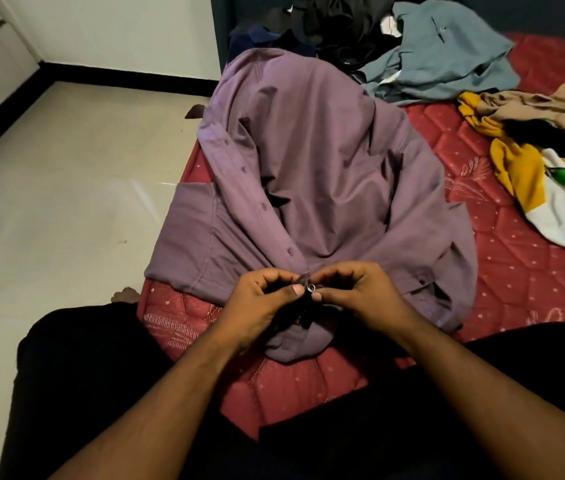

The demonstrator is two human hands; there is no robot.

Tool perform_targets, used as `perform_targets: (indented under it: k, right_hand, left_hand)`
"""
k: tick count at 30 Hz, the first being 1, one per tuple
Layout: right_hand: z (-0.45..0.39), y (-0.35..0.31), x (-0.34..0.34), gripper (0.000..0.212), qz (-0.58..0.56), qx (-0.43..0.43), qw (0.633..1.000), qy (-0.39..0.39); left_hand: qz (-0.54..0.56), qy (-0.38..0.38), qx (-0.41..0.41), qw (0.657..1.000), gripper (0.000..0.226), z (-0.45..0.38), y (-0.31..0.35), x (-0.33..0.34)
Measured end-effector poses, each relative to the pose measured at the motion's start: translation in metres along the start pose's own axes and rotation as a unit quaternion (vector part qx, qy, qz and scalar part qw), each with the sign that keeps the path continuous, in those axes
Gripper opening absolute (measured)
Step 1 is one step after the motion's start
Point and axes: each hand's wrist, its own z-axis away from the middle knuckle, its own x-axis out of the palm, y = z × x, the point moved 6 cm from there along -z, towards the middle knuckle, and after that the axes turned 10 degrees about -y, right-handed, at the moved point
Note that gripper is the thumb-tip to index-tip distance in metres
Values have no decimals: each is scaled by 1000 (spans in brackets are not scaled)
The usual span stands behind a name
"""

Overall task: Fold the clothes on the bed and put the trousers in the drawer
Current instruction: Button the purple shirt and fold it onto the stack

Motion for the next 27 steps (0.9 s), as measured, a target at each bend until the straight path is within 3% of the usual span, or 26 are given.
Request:
perform_targets:
  k: [11, 17, 22, 27]
  right_hand:
    - [-8, 9, -1, 19, -76, 39, 992, 89]
    - [-5, 12, 2, 18, -53, 35, 996, 70]
    - [-5, 14, 2, 24, -24, 32, 997, 66]
    - [-7, 19, 0, 26, -71, 68, 995, 12]
  left_hand:
    - [-18, 23, 13, 999, 10, -4, 10, 7]
    - [44, -3, -26, 999, 24, -10, -5, -4]
    - [43, -17, -33, 998, 14, -14, -9, -2]
    - [21, 8, -40, 999, 5, -17, -15, -5]
